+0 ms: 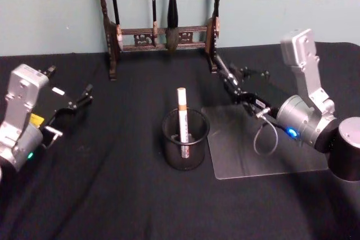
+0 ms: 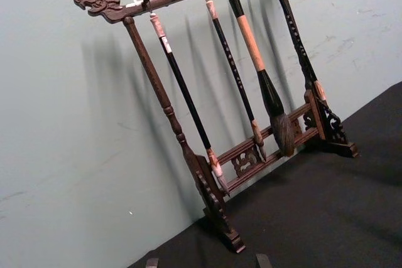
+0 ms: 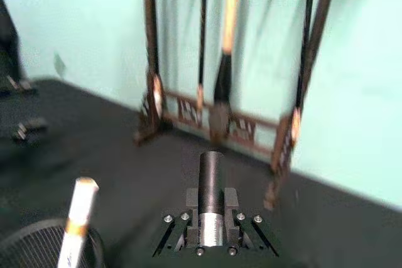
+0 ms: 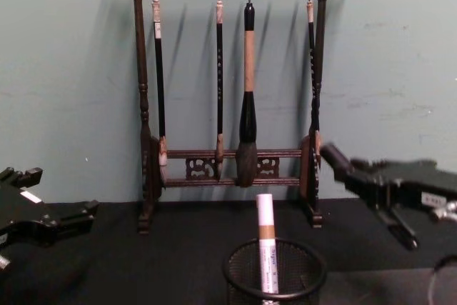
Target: Pick up the water-based marker from the table and place it into the pen holder.
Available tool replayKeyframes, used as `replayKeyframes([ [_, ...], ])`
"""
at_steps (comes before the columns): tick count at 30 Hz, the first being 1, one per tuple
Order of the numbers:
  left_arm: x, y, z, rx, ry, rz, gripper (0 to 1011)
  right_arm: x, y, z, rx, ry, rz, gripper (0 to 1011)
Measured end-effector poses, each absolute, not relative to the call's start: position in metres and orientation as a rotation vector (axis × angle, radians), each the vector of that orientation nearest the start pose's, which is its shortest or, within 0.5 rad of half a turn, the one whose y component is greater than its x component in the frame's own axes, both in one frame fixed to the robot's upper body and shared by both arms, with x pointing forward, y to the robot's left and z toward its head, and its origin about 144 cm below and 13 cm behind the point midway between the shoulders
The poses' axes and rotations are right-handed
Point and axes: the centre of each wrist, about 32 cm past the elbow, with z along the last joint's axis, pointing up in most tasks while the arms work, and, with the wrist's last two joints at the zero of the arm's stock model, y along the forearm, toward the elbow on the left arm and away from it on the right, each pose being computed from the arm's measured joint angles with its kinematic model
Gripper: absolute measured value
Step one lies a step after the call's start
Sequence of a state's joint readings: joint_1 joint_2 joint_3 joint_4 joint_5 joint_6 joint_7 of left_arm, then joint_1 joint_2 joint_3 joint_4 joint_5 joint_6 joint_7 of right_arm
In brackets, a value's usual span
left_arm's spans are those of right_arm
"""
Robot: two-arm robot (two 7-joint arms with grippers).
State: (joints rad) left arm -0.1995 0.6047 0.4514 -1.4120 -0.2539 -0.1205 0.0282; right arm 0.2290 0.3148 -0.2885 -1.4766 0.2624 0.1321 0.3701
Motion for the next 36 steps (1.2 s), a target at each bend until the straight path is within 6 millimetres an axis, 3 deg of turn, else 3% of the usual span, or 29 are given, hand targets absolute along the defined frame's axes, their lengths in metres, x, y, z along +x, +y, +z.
replayKeyframes([
  [7,0.489,0.31,1.14,0.304,-0.285,1.248,1001,0.512,-0.234,1.174,0.058,-0.096,-0.887,239],
  [14,0.489,0.31,1.14,0.305,-0.285,1.248,1001,0.511,-0.212,1.161,0.21,-0.111,-0.801,239],
  [23,0.489,0.31,1.14,0.304,-0.285,1.248,1001,0.508,-0.194,1.144,0.229,-0.077,-0.74,239],
  [36,0.489,0.31,1.14,0.305,-0.285,1.248,1001,0.505,-0.185,1.13,0.196,-0.036,-0.713,239],
])
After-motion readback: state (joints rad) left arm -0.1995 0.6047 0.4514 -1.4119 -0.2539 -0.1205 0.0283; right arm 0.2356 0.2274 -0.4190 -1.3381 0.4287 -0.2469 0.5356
